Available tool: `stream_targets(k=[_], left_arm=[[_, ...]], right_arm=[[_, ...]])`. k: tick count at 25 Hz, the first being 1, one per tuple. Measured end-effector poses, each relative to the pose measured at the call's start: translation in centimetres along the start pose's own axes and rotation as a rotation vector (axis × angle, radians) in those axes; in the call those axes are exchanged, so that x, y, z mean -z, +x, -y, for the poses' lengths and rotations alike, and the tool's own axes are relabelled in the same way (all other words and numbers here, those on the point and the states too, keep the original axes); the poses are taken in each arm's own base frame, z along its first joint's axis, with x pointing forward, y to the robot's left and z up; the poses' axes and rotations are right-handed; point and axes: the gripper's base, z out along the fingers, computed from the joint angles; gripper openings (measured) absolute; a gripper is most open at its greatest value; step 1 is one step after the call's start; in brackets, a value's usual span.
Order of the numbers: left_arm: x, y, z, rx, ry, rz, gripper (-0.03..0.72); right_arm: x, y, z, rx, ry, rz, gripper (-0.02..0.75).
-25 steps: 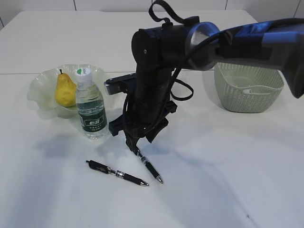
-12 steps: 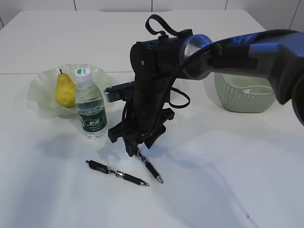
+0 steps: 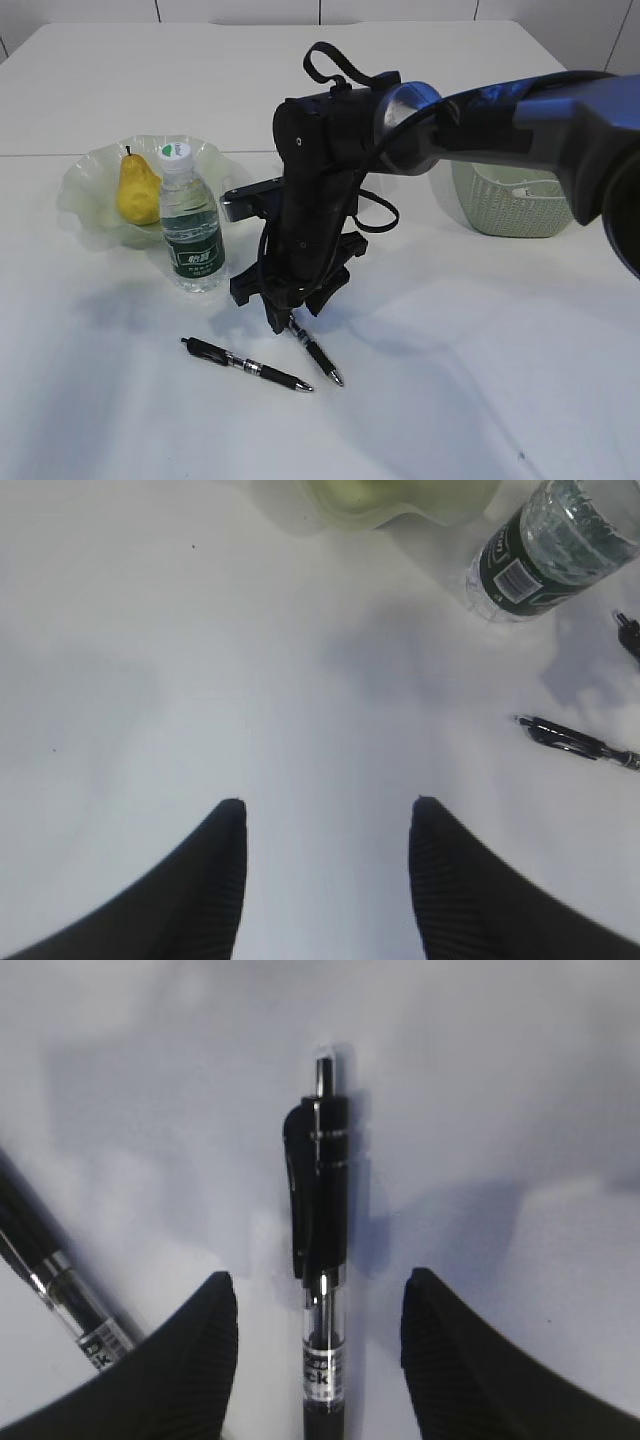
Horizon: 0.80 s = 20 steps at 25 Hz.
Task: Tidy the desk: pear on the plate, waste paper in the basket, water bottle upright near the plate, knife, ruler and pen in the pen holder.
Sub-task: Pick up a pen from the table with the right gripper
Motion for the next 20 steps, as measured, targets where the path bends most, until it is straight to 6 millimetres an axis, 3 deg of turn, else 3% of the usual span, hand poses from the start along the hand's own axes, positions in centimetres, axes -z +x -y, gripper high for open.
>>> stream_targets(k=[20], left_arm=[[0.0, -0.11, -0.01, 0.0, -0.001, 0.012, 0.371]], right_arm=[[-0.2, -0.04, 0.08, 0.005, 0.006, 0.002, 0.398]])
